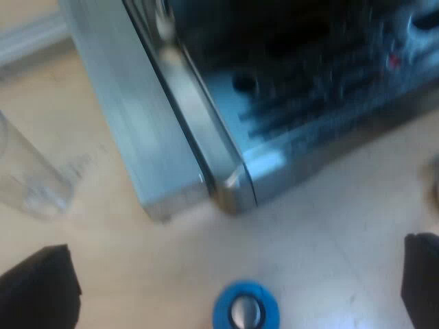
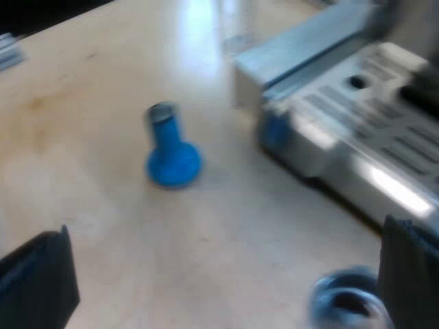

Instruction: Grind coffee beans and then tamp

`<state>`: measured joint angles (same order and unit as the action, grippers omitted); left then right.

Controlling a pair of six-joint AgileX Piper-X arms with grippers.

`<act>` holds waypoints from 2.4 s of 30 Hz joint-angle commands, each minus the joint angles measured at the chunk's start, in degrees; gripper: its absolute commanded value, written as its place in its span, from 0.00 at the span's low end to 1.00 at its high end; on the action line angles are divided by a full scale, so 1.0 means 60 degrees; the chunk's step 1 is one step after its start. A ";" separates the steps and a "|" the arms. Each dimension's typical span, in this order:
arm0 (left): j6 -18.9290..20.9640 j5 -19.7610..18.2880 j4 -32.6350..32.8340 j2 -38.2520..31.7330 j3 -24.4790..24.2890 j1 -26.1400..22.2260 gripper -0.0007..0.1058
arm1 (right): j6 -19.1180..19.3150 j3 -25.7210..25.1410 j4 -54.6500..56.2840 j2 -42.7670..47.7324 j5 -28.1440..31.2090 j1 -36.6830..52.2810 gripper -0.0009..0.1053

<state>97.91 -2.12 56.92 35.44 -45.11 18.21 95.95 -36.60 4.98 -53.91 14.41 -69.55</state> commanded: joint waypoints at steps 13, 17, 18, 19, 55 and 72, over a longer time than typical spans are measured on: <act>0.0196 0.0110 0.0141 -0.0086 -0.2176 -0.2003 0.93 | 0.0489 -0.3767 0.5730 0.1289 -0.0230 0.3786 0.86; 0.0196 0.0110 0.0321 -0.0086 -0.2176 -0.2132 0.93 | 0.0489 -0.3780 0.6457 0.1644 -0.0471 0.5245 0.86; 0.0196 0.0110 0.0335 -0.0086 -0.2176 -0.2130 0.93 | 0.0489 -0.3780 0.6767 0.1721 -0.0595 0.5601 0.86; 0.0196 0.0110 0.0350 -0.0086 -0.2176 -0.2130 0.93 | 0.0489 -0.3780 0.7163 0.1839 -0.0833 0.6224 0.86; 0.0350 0.0627 0.1608 -0.3400 -0.2176 -0.2130 0.92 | 0.2315 -0.3339 0.9013 0.6067 -0.2845 1.1768 0.86; 0.0350 0.0606 0.3187 -0.6272 -0.1445 -0.2130 0.92 | 0.2393 -0.1497 0.9344 0.9244 -0.3029 1.1768 0.86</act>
<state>99.44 0.87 75.68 -0.76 -54.08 5.38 109.65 -45.52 60.95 0.34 -3.34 0.77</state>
